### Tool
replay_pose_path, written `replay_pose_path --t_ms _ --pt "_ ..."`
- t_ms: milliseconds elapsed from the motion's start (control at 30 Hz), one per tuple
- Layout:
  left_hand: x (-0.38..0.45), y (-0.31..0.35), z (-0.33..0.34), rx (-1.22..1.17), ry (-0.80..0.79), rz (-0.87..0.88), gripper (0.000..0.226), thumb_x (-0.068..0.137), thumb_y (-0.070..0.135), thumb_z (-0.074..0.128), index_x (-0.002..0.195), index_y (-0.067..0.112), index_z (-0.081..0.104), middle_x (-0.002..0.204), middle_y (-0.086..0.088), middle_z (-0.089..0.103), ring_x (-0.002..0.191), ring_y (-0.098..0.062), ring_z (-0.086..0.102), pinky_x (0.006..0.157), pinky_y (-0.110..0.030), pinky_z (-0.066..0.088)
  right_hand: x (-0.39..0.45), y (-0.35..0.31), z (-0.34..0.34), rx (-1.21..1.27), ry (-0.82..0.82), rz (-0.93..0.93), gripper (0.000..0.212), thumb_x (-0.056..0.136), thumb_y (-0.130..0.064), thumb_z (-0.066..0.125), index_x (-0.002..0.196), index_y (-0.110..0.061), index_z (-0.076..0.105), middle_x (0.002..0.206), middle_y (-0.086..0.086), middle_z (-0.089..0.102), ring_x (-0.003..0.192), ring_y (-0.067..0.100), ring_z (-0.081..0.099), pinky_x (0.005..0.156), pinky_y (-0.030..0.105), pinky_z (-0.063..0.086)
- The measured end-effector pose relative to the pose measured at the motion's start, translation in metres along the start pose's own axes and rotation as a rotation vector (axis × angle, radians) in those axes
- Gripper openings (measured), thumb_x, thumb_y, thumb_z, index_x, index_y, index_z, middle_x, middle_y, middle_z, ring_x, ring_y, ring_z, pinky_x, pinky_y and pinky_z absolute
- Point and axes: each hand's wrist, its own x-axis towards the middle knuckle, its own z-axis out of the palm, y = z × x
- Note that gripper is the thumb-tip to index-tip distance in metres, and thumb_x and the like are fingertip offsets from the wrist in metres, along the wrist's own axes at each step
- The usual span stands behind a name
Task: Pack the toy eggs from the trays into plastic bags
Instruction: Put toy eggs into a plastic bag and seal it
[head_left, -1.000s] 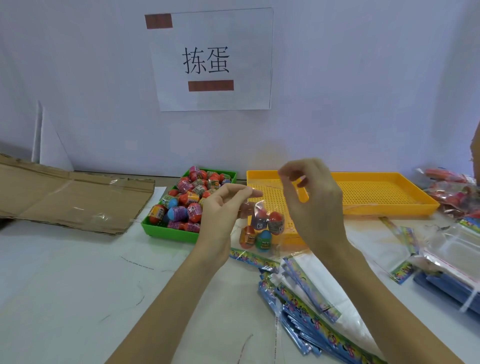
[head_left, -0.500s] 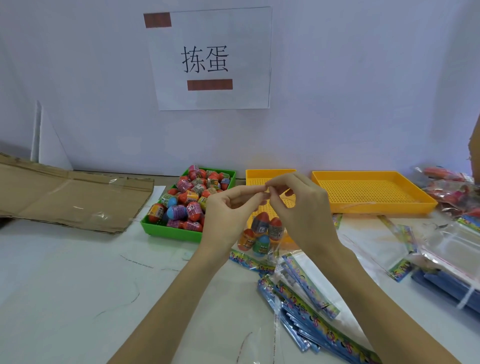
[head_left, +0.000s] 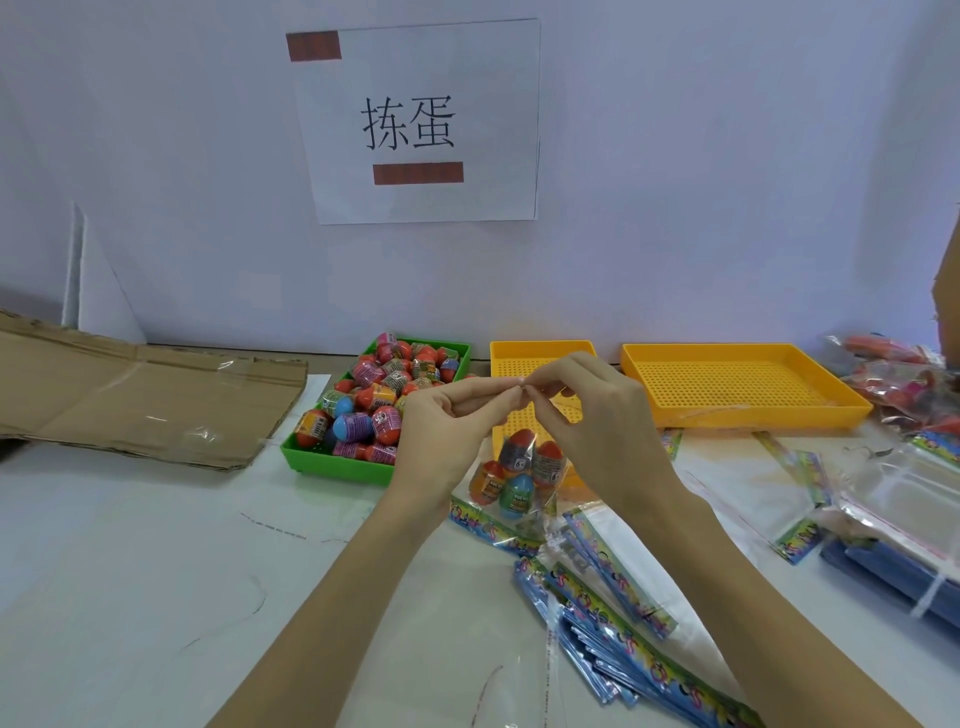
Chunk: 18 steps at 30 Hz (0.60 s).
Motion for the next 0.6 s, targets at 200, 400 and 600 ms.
replay_pose_path --t_ms 200,400,600 --pt "-0.0014 0.0019 0.0029 0.02 -0.004 0.034 0.013 0.09 0.011 0.08 0.102 0.016 0.082 0.092 0.0 0.082 0.092 -0.011 0.078 0.077 -0.016 0.058 -0.0006 0.0008 0.0027 0.056 0.042 0.064 0.005 0.094 -0.006 0.071 0.097 -0.007 0.074 0.092 0.002 0.072 0.08 0.014 0.063 0.074 0.033 0.057" --pt "-0.0005 0.0003 -0.0014 0.075 -0.002 0.046 0.013 0.094 0.012 0.075 0.106 0.017 0.079 0.093 0.0 0.082 0.095 -0.013 0.078 0.084 -0.02 0.06 0.0015 0.0055 -0.0001 0.062 -0.027 0.009 0.01 0.093 -0.014 0.076 0.1 -0.007 0.077 0.095 0.003 0.073 0.086 0.019 0.067 0.076 0.037 0.058" --pt "-0.0013 0.0016 -0.0009 0.236 -0.033 0.16 0.014 0.092 0.013 0.078 0.101 0.023 0.08 0.093 0.006 0.081 0.094 -0.01 0.078 0.085 -0.02 0.06 0.0021 0.006 -0.0043 0.0 -0.01 -0.056 0.005 0.093 -0.009 0.075 0.094 -0.005 0.076 0.09 0.005 0.073 0.08 0.022 0.067 0.072 0.041 0.059"
